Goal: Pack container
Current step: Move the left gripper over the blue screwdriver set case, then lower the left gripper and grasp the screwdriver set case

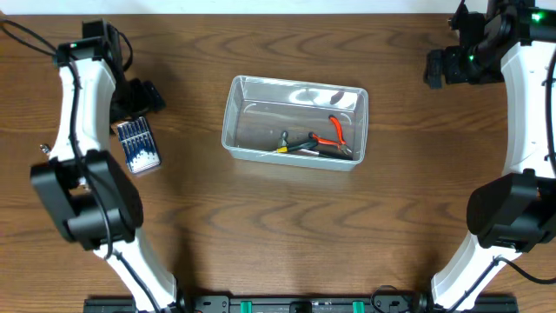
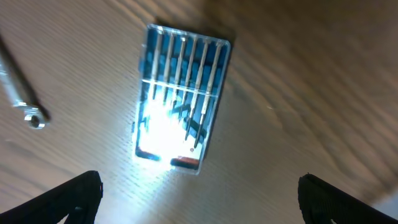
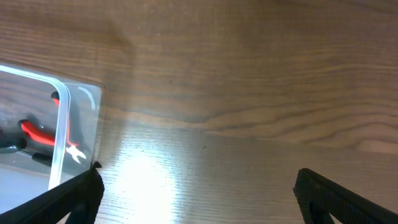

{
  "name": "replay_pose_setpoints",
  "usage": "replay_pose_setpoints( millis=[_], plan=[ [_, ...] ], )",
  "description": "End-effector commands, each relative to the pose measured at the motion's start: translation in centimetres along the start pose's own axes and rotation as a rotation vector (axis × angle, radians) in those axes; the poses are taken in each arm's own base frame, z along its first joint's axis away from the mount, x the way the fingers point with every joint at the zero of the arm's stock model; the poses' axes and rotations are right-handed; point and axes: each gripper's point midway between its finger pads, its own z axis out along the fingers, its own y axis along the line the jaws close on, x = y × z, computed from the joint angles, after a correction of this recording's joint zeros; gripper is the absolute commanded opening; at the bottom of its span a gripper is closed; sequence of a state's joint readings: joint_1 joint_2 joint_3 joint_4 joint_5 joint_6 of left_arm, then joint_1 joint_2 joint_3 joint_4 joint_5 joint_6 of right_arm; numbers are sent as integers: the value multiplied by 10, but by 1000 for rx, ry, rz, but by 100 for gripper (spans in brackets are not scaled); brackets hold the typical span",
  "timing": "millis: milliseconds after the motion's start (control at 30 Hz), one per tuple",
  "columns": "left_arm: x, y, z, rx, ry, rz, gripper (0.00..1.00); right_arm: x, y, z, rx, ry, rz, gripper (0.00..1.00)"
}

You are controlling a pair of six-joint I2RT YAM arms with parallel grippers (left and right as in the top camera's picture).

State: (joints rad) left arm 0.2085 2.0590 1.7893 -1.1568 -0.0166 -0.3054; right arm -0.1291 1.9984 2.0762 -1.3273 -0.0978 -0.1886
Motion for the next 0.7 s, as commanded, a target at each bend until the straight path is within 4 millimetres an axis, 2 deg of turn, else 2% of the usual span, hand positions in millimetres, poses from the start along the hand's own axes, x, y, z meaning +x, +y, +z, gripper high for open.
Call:
replay_pose_setpoints(
  millis=[0,100,233,567,667],
  plan=[
    [7,-4,20,13,72,-3,98,2,-2,1,-7,8,-2,99],
    [10,-4,36,0,109,24,98,2,-2,1,-7,9,-2,99],
    [11,-3,46,-8,127,60,98,3,-2,1,-8,14,-2,99],
    [3,29,48,-7,143,25,98,5,-1,1,-9,20,-1,99],
    [3,25,48,66,154,76,98,5,-1,1,-9,19,-1,99]
  ],
)
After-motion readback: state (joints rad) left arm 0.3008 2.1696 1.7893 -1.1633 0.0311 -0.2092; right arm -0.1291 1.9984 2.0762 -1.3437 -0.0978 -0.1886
